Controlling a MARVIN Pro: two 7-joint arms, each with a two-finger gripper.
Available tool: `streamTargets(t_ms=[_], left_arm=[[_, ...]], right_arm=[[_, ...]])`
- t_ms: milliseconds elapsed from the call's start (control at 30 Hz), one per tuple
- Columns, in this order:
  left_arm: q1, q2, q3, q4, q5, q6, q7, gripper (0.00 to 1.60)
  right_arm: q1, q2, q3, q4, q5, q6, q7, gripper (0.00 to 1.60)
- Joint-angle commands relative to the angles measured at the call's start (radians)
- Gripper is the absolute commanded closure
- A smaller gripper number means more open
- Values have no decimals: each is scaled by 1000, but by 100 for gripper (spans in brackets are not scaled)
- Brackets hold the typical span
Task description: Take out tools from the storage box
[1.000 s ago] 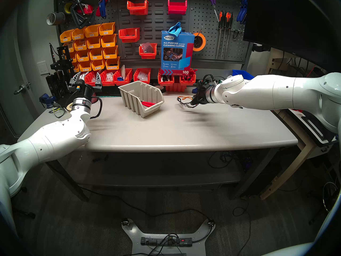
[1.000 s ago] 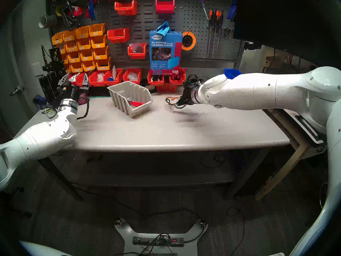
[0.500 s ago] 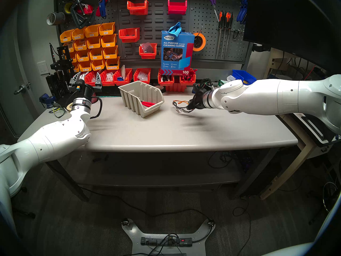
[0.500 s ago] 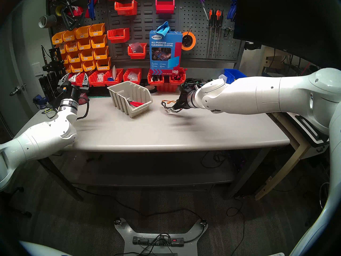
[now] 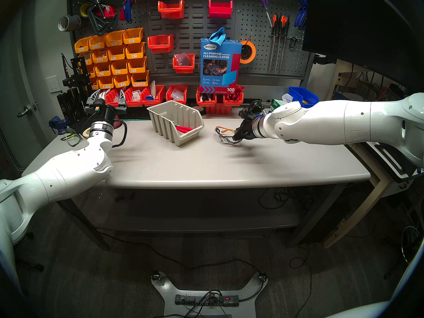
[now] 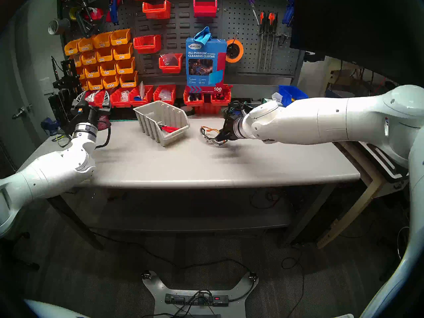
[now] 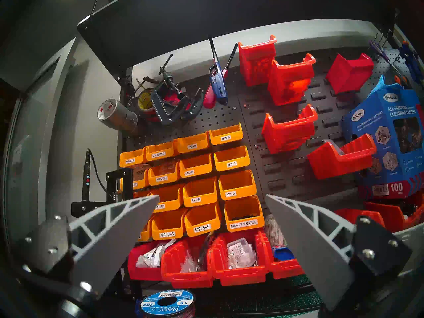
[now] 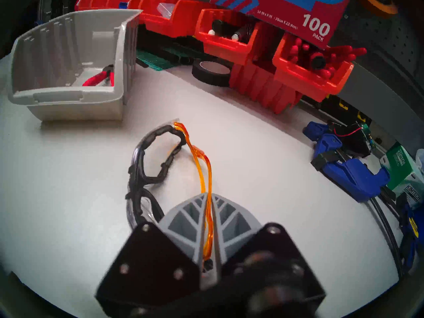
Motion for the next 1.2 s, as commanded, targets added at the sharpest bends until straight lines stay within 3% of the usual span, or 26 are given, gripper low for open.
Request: streamTargets(t_ms=[0,33,67,600,1167], left_arm=[[-14,-1,-11,2,-3,-1,2,0],[-14,-1,-11,2,-3,-1,2,0],[-14,-1,-11,2,-3,-1,2,0],[-14,-1,-11,2,-3,-1,2,0],[-14,0,-10,2,-3,-1,2,0]], right_arm=[[4,-8,4,0,-1,4,4,33],[4,-9,4,0,-1,4,4,4],[4,-9,4,0,0,5,2,0],[0,-30,14,58,9,-11,-12,0],[28,-58,49,145,11,-34,36,0]])
